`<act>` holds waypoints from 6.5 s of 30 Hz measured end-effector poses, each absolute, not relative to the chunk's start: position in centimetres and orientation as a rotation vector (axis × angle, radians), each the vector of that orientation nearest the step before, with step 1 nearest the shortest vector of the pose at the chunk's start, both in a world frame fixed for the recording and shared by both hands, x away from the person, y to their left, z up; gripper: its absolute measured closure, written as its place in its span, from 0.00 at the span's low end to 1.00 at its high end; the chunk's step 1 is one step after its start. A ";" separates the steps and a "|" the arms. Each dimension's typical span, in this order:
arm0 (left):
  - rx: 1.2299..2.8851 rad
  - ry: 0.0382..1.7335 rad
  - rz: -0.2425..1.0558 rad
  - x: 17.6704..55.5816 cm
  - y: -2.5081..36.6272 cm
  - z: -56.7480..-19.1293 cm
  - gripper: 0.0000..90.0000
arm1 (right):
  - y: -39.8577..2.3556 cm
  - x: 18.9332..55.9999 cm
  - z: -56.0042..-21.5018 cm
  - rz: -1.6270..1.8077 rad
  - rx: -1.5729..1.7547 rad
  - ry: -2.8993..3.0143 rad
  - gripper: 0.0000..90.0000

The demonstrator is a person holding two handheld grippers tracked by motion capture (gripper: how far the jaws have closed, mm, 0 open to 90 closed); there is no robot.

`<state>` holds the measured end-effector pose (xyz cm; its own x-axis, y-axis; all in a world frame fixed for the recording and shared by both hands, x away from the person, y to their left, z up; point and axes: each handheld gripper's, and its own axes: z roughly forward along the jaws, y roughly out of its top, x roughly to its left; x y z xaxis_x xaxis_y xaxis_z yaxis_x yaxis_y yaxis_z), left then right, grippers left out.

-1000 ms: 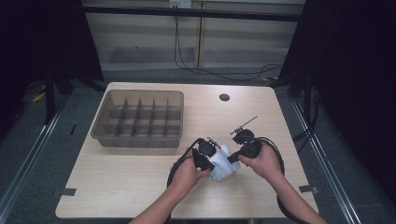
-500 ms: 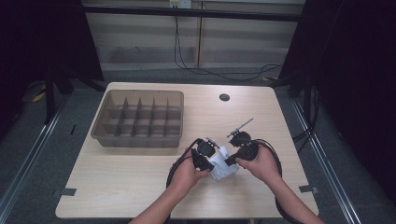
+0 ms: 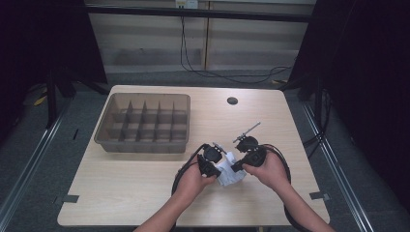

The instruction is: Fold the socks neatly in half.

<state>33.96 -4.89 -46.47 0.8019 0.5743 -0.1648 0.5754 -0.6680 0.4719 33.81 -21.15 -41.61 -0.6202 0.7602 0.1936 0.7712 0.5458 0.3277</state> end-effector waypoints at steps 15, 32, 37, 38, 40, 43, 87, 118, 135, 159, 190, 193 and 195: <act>2.450 0.885 -0.014 34.0 -4.6 -46.7 0.88 | -20.1 33.5 -43.5 -0.592 -1.309 -2.699 0.92; 2.439 0.902 0.002 34.3 -2.4 -45.7 0.79 | -19.3 33.4 -44.6 -0.532 -1.300 -2.734 0.90; 2.440 0.897 0.003 34.1 -2.3 -45.7 0.79 | -19.2 33.3 -44.7 -0.536 -1.310 -2.730 0.88; 2.442 0.898 0.001 34.1 -2.2 -45.7 0.79 | -19.2 33.3 -44.7 -0.539 -1.313 -2.724 0.87; 2.438 0.901 0.003 34.1 -2.2 -45.7 0.79 | -19.2 33.3 -44.6 -0.541 -1.311 -2.723 0.86; 2.438 0.907 0.002 34.1 -2.0 -45.6 0.79 | -19.3 33.3 -44.4 -0.540 -1.305 -2.714 0.84; 2.419 0.960 0.020 34.3 0.2 -45.5 0.79 | -17.7 33.3 -45.0 -0.475 -1.307 -2.751 0.81; 2.420 0.987 0.007 34.8 1.4 -45.4 0.78 | -19.5 34.4 -40.9 -0.575 -1.357 -2.735 0.77; 2.416 0.999 -0.002 34.8 1.7 -45.5 0.78 | -17.1 35.2 -44.6 -0.480 -1.337 -2.763 0.86; 2.423 1.007 -0.023 35.0 1.7 -45.0 0.78 | -21.7 34.6 -44.5 -0.502 -1.437 -2.727 0.78; 2.394 1.064 -0.044 35.7 3.3 -43.2 0.73 | -18.7 34.3 -44.6 -0.700 -1.393 -2.750 0.47; 2.396 1.069 -0.049 35.7 3.1 -43.1 0.72 | -19.8 34.2 -44.9 -0.711 -1.417 -2.749 0.46; 2.399 1.067 -0.046 35.8 3.1 -43.1 0.71 | -20.3 34.2 -45.2 -0.711 -1.430 -2.756 0.43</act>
<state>35.76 3.06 -43.09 0.6905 0.6857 -0.2303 0.7029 -0.5611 0.4371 34.21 -20.26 -45.17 -0.5962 0.7863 0.1625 0.7667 0.4975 0.4058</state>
